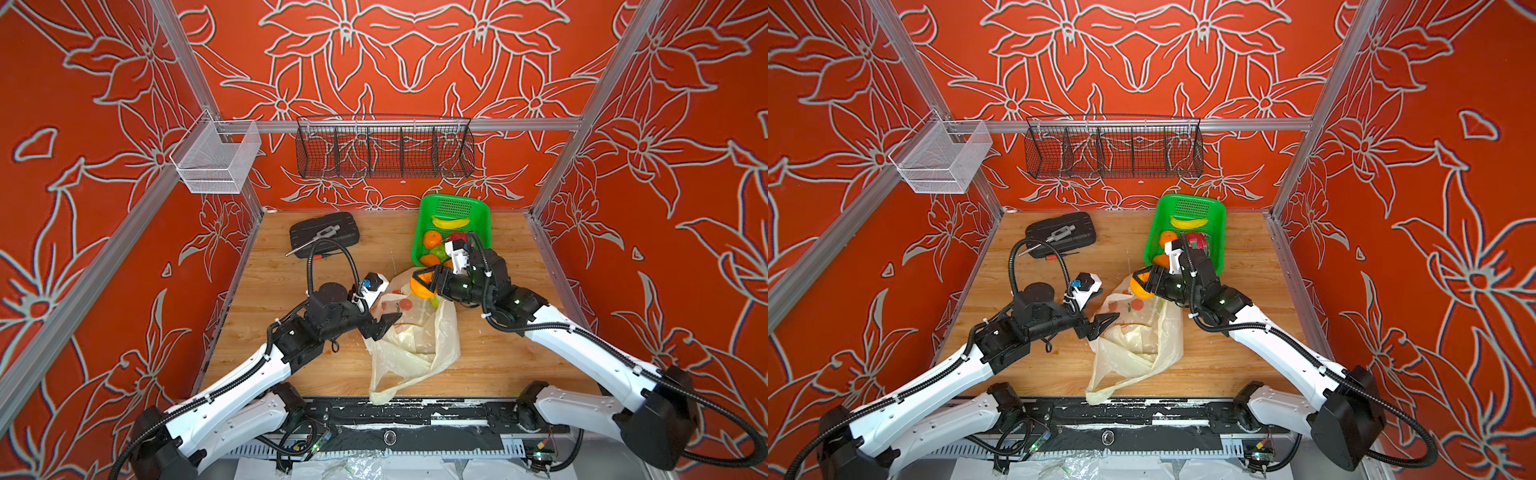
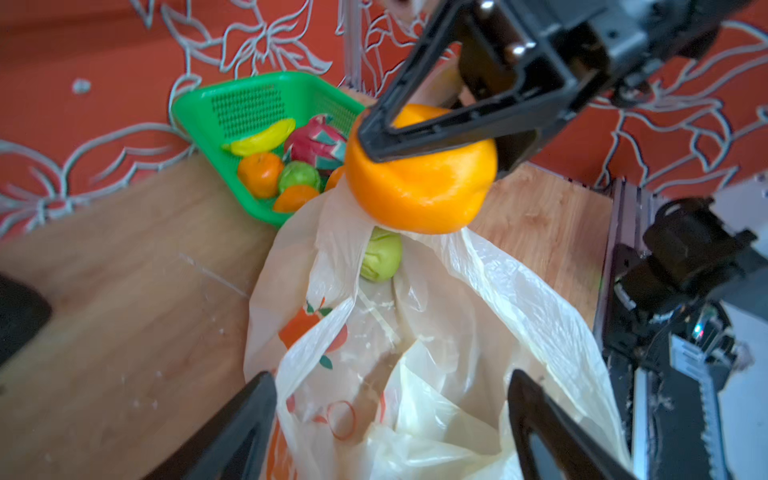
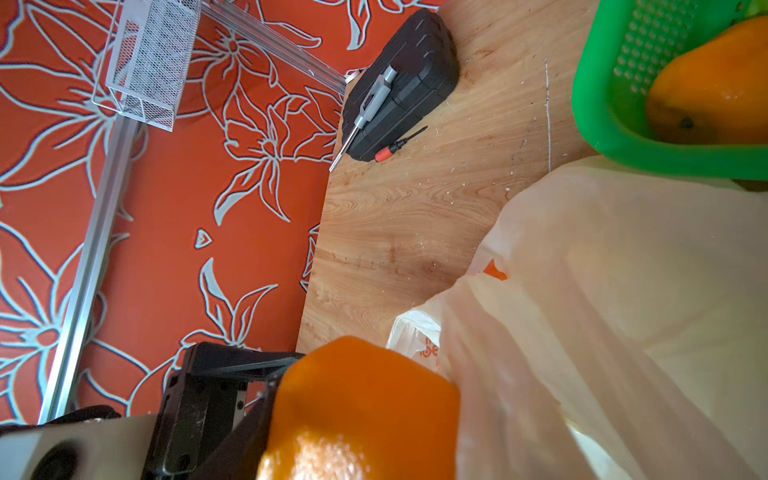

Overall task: Untie the knot of the plastic bag and take out the fruit
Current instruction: 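Lift the orange out of the bag with the right gripper toward the basket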

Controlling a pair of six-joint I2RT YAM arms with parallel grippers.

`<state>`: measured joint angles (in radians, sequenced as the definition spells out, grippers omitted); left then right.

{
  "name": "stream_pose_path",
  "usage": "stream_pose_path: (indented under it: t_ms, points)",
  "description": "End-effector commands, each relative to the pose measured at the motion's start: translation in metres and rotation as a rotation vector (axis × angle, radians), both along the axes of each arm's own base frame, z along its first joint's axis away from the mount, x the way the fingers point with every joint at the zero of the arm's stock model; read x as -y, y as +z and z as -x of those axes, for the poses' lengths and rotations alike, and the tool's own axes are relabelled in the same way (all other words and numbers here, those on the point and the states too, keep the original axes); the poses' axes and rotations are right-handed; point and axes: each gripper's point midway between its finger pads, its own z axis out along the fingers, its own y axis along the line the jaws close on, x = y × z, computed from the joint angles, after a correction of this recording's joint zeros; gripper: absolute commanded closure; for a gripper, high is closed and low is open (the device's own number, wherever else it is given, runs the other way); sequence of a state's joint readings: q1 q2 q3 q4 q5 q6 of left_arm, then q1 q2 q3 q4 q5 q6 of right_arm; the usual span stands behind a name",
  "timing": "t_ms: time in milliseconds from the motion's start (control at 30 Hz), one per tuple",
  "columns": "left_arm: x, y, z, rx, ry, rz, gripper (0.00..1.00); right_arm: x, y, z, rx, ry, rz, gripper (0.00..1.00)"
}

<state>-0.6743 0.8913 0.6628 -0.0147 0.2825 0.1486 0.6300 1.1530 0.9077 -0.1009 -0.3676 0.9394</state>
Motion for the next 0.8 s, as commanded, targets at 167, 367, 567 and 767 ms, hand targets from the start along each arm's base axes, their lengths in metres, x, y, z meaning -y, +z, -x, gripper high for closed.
stream_pose_path:
  t_ms: [167,367,567,767]
  points:
    - [0.045,0.042,-0.017,0.235,-0.171,0.085,0.03,-0.008,0.026,0.01,0.051,0.067,-0.084,0.55]
    - [0.064,0.042,-0.038,0.205,-0.16,0.12,0.04,-0.009,0.028,0.013,0.065,0.076,-0.109,0.55]
    - [0.075,0.052,-0.035,0.218,-0.215,0.161,0.15,-0.01,0.026,0.014,0.064,0.084,-0.114,0.55]
    - [0.081,0.044,-0.035,0.169,-0.246,0.138,0.37,-0.012,0.028,0.013,0.066,0.09,-0.136,0.53]
